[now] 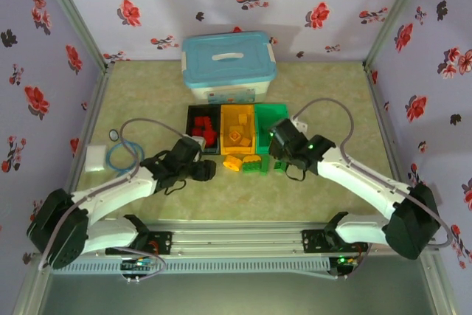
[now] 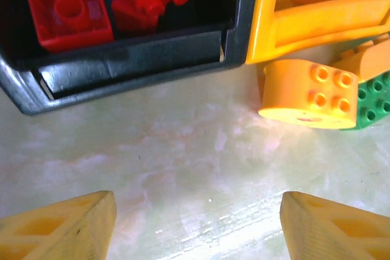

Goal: Sort the legos into containers by color
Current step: Pick up the lego from the bottom-center of the table, then place the lego in the container.

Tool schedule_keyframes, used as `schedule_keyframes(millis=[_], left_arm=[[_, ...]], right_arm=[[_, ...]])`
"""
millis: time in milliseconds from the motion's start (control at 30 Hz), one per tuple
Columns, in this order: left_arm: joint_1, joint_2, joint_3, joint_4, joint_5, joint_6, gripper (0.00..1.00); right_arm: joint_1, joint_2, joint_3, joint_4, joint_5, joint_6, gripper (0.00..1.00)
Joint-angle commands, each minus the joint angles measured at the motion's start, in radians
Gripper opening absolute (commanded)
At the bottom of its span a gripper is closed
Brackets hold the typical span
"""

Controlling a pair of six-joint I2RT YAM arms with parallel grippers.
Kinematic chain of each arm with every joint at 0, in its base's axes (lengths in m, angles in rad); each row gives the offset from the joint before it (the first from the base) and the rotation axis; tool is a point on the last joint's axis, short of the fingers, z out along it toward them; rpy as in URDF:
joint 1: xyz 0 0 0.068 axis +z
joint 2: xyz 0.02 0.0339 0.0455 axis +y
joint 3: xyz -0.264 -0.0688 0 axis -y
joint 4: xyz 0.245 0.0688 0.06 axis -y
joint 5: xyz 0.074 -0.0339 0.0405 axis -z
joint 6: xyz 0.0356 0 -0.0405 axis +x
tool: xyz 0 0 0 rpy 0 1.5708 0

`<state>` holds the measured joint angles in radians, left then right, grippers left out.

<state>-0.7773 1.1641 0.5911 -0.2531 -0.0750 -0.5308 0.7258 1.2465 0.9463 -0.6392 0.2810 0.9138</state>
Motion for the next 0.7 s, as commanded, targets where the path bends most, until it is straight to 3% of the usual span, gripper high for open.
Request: schedule_keyframes(millis=[0, 233, 267, 300, 333, 400, 667], left_arm=[[-0.018, -0.056, -0.055, 0.08, 0.023, -0.061, 0.72], [-0.065, -0.125, -0.138, 0.088, 0.019, -0.116, 0.74], [-0.074, -0.138, -0.148, 0.095, 0.019, -0.119, 0.75], [-0.08, -0.149, -0.154, 0.099, 0.019, -0.121, 0.76], [-0.087, -0.159, -0.16, 0.108, 0.019, -0.121, 0.77], [-0.102, -0.178, -0.167, 0.12, 0.019, -0.109, 0.79], [-0.114, -0.146, -0.145, 0.173, 0.004, -0.055, 0.84]], right_arm=[[-0.052, 0.077, 0.093, -0.06, 0.017, -0.1, 0.27], [-0.138, 0.3, 0.303, -0.071, -0.058, -0.203, 0.3], [-0.145, 0.328, 0.328, -0.076, -0.056, -0.21, 0.4], [-0.147, 0.348, 0.349, -0.081, -0.053, -0.223, 0.66], [-0.142, 0.368, 0.379, -0.088, -0.055, -0.245, 0.85], [-0.118, 0.389, 0.433, -0.142, 0.005, -0.244, 0.99], [-0.072, 0.278, 0.339, -0.114, 0.028, -0.209, 0.99]])
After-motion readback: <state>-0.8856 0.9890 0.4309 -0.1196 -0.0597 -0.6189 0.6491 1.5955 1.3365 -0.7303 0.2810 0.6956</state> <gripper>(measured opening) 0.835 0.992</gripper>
